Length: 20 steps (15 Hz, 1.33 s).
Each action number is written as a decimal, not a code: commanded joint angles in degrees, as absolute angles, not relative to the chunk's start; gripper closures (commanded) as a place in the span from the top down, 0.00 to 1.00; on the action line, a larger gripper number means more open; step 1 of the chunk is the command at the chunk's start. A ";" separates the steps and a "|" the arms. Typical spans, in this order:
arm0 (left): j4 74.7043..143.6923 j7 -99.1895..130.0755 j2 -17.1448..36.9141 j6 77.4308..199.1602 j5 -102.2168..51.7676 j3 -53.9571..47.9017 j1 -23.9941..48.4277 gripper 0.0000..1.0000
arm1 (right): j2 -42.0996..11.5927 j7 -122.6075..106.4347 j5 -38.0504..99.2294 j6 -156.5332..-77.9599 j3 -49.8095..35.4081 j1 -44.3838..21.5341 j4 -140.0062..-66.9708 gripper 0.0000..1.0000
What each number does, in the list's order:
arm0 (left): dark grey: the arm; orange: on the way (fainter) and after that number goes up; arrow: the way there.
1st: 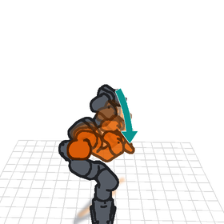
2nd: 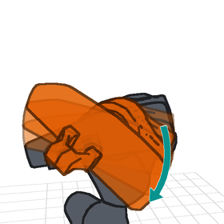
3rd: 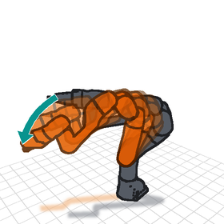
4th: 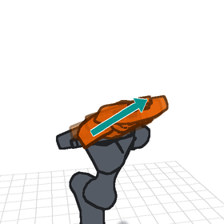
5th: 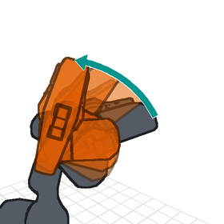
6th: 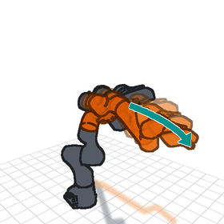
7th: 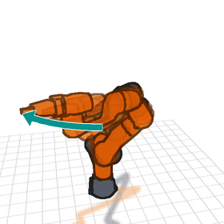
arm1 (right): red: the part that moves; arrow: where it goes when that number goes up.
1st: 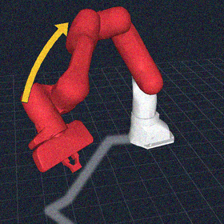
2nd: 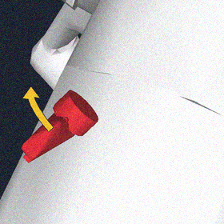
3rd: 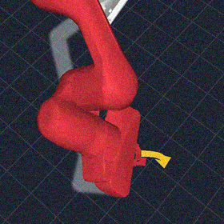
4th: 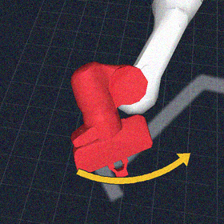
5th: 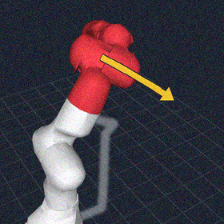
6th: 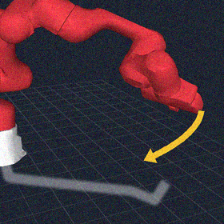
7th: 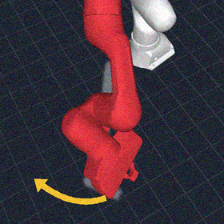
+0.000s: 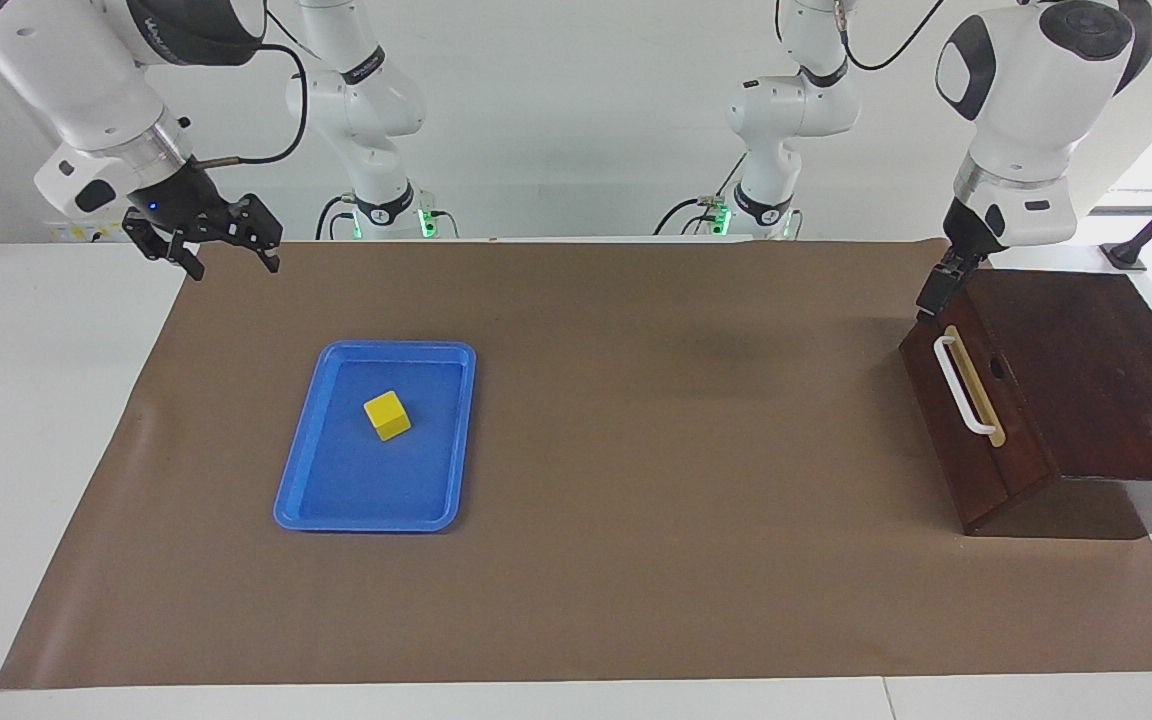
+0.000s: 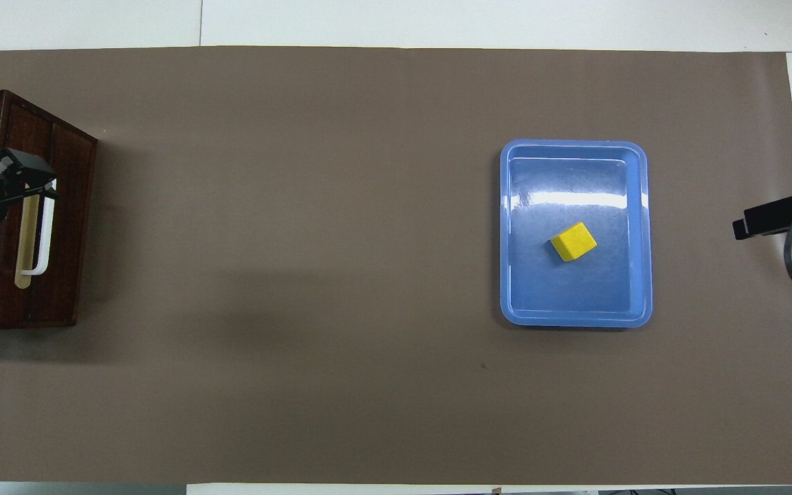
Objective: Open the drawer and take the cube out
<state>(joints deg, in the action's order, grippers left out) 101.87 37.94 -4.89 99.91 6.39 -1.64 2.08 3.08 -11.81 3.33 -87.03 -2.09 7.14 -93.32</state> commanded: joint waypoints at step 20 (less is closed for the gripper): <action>96.93 6.68 -3.51 91.93 -0.26 -1.50 1.41 1.00 | 0.00 -3.78 -3.16 -77.43 -1.67 7.56 -88.77 1.00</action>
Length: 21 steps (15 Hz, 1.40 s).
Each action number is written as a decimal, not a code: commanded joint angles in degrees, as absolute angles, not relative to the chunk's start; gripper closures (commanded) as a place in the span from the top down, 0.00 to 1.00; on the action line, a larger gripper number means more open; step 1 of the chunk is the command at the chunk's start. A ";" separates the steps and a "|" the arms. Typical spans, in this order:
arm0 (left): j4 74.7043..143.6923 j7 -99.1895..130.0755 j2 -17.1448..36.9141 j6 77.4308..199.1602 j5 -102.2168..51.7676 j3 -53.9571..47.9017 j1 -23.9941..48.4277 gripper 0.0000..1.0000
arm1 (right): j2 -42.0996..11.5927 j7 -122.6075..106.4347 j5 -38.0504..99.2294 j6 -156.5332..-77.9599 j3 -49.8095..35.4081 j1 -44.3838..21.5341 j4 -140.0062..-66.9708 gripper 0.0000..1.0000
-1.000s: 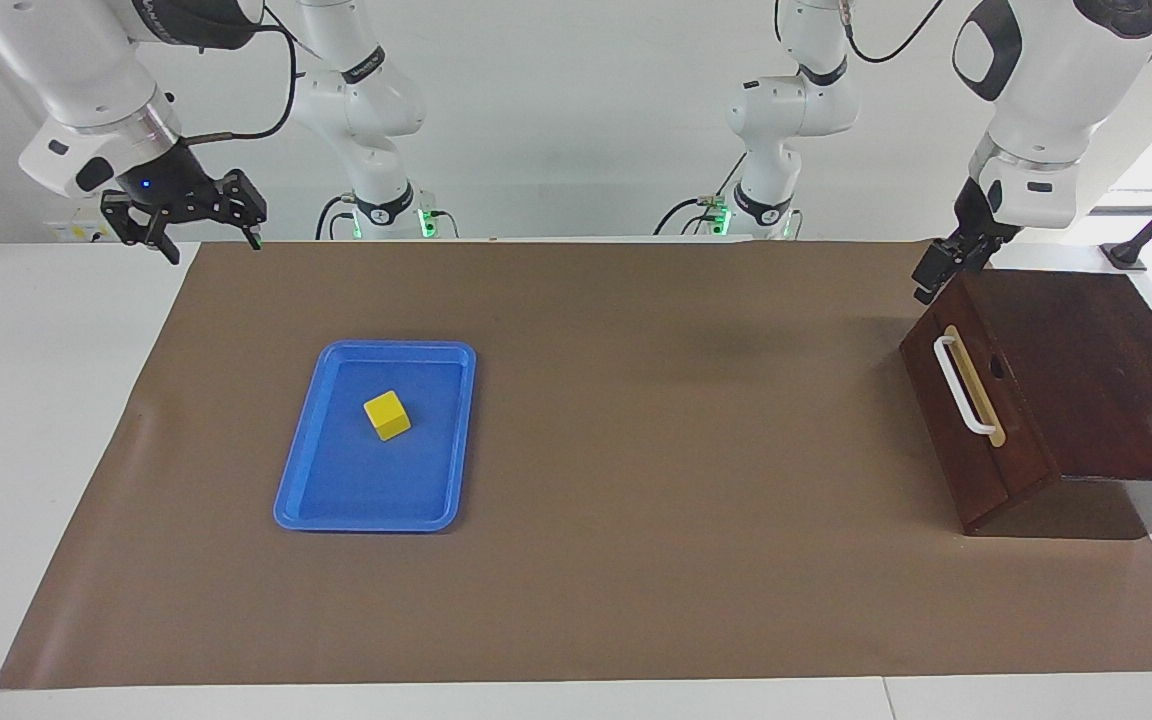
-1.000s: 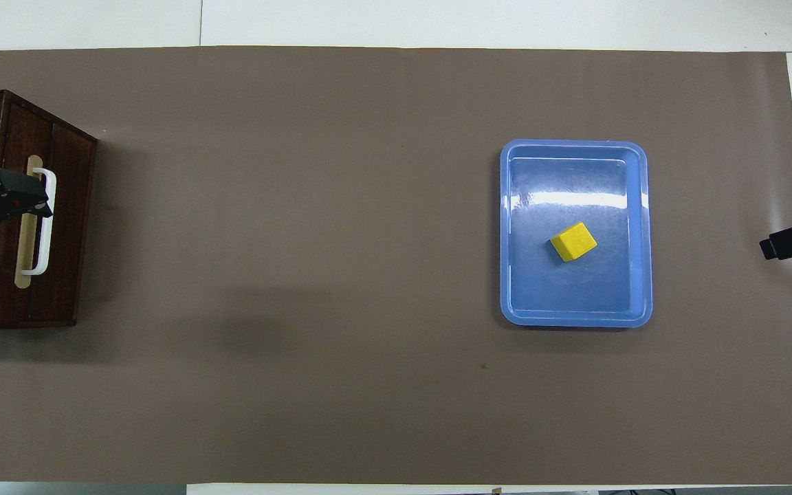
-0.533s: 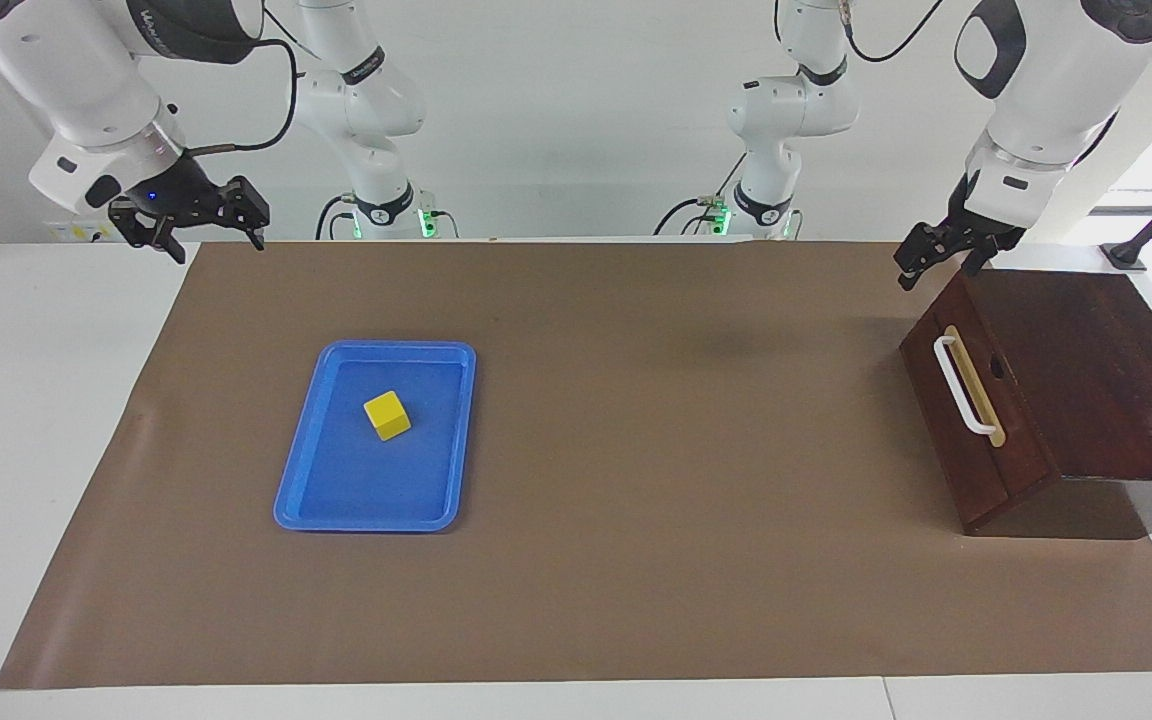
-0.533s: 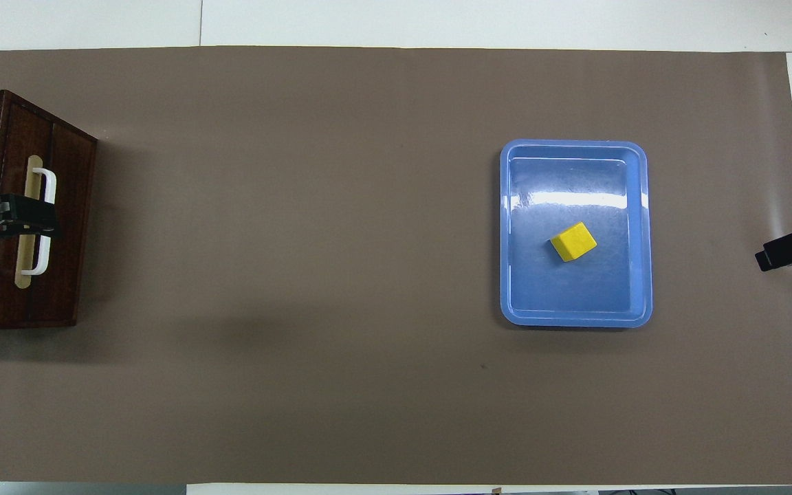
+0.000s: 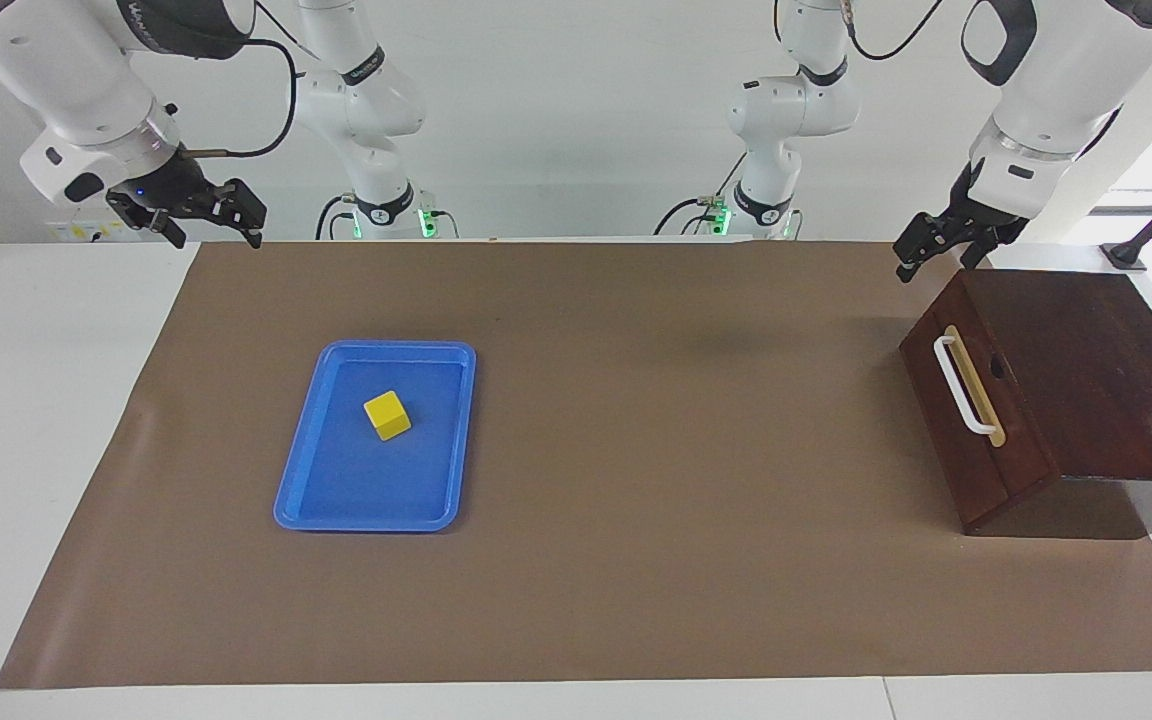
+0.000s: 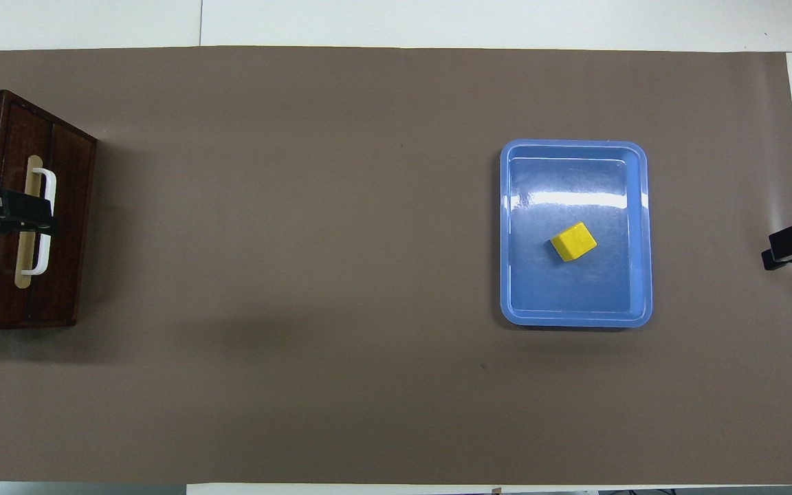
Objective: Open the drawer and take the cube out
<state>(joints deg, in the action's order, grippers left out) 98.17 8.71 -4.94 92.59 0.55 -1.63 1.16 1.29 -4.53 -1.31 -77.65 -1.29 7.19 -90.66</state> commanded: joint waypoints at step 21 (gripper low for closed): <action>98.26 0.79 -3.96 89.82 -0.88 -2.02 2.46 1.00 | 0.62 -7.65 -1.14 -84.73 -2.73 7.56 -89.82 1.00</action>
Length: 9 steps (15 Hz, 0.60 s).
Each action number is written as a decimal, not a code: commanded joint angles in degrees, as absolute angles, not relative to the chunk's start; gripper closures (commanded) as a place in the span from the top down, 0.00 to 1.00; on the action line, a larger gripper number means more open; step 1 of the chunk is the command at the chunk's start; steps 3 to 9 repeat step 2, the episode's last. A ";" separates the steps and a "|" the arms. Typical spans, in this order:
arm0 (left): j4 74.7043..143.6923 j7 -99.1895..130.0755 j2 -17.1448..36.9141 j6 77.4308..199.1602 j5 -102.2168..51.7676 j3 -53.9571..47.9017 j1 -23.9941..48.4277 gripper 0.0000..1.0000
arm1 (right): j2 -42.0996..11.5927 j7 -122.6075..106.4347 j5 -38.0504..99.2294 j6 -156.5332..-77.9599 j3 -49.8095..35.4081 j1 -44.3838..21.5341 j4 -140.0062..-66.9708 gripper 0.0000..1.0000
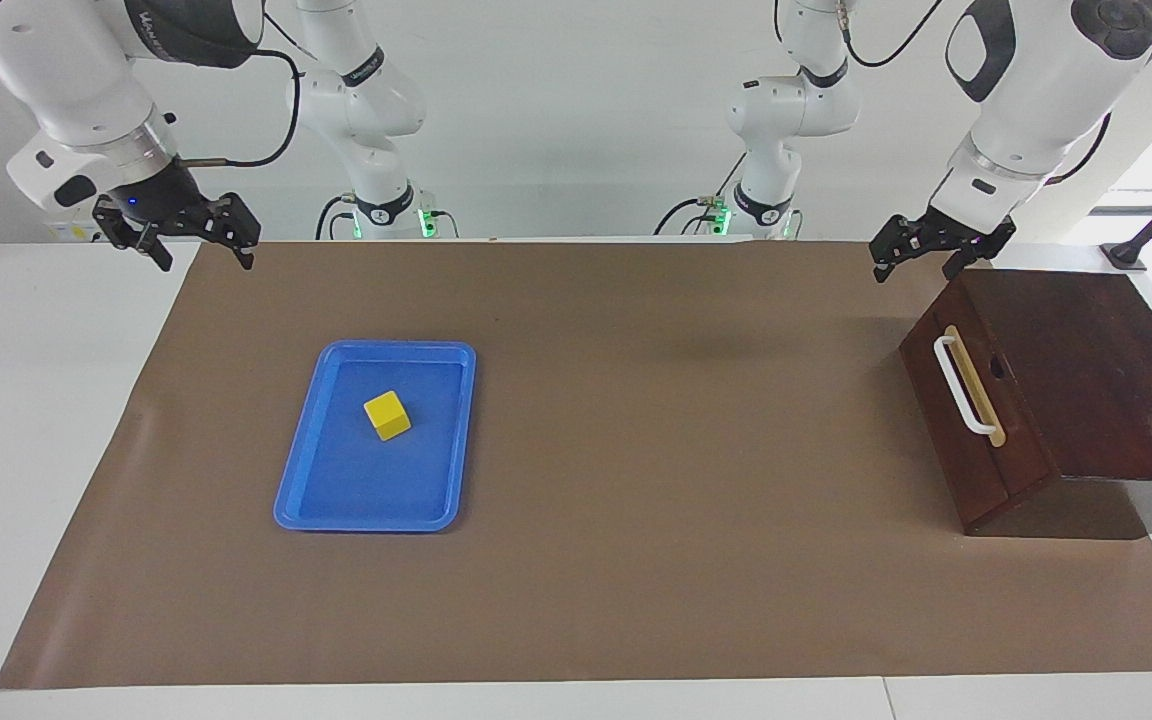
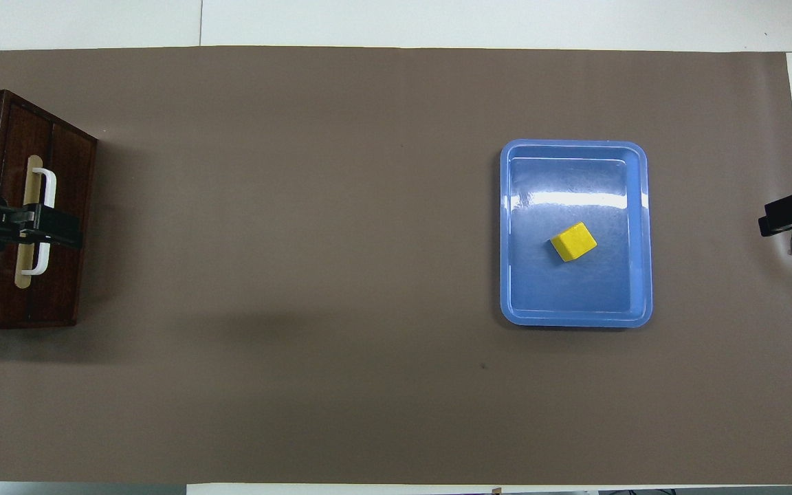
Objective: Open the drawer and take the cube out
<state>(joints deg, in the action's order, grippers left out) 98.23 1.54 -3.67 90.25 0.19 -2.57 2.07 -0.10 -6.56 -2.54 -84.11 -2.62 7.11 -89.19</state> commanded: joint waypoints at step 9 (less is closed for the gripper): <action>98.61 0.70 -4.04 89.82 -0.88 -1.93 2.29 1.00 | 0.62 -7.56 -1.05 -84.81 -2.73 7.56 -89.82 1.00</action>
